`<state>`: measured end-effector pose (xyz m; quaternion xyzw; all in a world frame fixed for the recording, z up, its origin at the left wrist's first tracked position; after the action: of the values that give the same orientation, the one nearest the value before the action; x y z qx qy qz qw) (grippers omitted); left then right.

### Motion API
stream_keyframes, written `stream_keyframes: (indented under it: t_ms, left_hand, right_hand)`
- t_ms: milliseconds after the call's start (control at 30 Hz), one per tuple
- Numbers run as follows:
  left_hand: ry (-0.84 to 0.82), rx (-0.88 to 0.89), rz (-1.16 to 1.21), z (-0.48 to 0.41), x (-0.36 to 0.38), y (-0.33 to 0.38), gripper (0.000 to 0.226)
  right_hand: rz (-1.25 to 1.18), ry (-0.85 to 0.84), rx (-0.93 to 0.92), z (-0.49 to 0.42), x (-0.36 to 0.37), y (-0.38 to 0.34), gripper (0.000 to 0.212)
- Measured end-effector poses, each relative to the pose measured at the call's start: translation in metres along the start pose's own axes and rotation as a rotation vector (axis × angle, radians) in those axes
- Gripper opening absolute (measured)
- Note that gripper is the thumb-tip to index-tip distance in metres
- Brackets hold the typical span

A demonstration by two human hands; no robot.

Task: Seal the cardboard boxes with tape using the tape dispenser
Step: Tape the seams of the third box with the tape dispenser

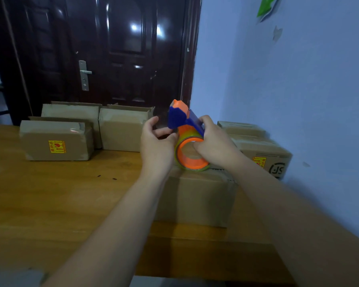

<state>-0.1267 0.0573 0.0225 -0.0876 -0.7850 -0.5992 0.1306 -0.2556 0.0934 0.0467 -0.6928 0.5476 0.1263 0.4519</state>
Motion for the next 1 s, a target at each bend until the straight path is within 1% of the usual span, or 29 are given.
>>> stream_keyframes:
  t_ms: [67, 167, 200, 233, 300, 467, 533, 600, 667, 700, 800, 867, 1000]
  left_hand:
    - [0.048, -0.088, 0.052, -0.002, -0.001, -0.002, 0.043]
    - [0.112, -0.356, 0.232, -0.007, -0.003, -0.007, 0.022]
    - [0.133, -0.41, 0.273, -0.009, -0.005, -0.008, 0.017]
    - [0.151, -0.427, 0.287, -0.012, -0.006, -0.01, 0.013]
    - [0.167, -0.369, 0.233, -0.014, -0.01, -0.012, 0.003]
    - [0.198, -0.036, -0.074, -0.015, -0.021, -0.009, 0.017]
    - [0.189, 0.024, -0.162, -0.016, -0.025, -0.011, 0.016]
    - [0.184, -0.027, -0.169, -0.016, -0.027, -0.014, 0.013]
    - [0.186, -0.131, -0.11, -0.017, -0.03, -0.018, 0.01]
    - [0.188, -0.182, -0.069, -0.018, -0.031, -0.019, 0.014]
    - [0.184, -0.303, 0.069, -0.022, -0.034, -0.023, 0.035]
    - [0.181, -0.33, 0.132, -0.024, -0.036, -0.023, 0.038]
    - [0.219, -0.326, 0.107, -0.029, -0.046, -0.034, 0.041]
  right_hand:
    - [0.011, -0.005, -0.011, 0.002, -0.001, -0.003, 0.034]
    - [0.022, -0.025, -0.026, 0.003, -0.002, -0.006, 0.036]
    - [0.024, -0.028, -0.028, 0.003, -0.002, -0.007, 0.036]
    - [0.022, -0.03, -0.027, 0.004, -0.002, -0.007, 0.036]
    - [0.02, -0.029, -0.025, 0.003, -0.002, -0.008, 0.038]
    - [0.014, -0.023, -0.033, 0.004, -0.002, -0.008, 0.038]
    - [0.014, -0.016, -0.031, 0.003, 0.0, -0.006, 0.038]
    - [-0.007, -0.012, -0.018, 0.002, 0.001, -0.004, 0.039]
    - [-0.052, -0.009, -0.005, 0.002, 0.002, -0.002, 0.043]
    - [-0.079, -0.007, 0.0, 0.002, 0.003, -0.002, 0.044]
    - [-0.145, -0.014, 0.004, 0.0, 0.005, -0.001, 0.046]
    - [-0.186, -0.044, 0.003, -0.002, 0.005, 0.0, 0.048]
    - [-0.335, -0.118, 0.038, -0.001, 0.009, 0.007, 0.056]
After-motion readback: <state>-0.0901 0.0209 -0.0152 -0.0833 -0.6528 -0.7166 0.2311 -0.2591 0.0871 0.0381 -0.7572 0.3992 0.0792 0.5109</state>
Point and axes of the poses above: each hand's wrist, its own z-axis away from the middle knuckle, its own x-axis out of the palm, y = z × x, the point moved 2 cm from there along -z, towards the middle knuckle, and after that the axes turned 11 degrees about y, right-handed, at the moved point
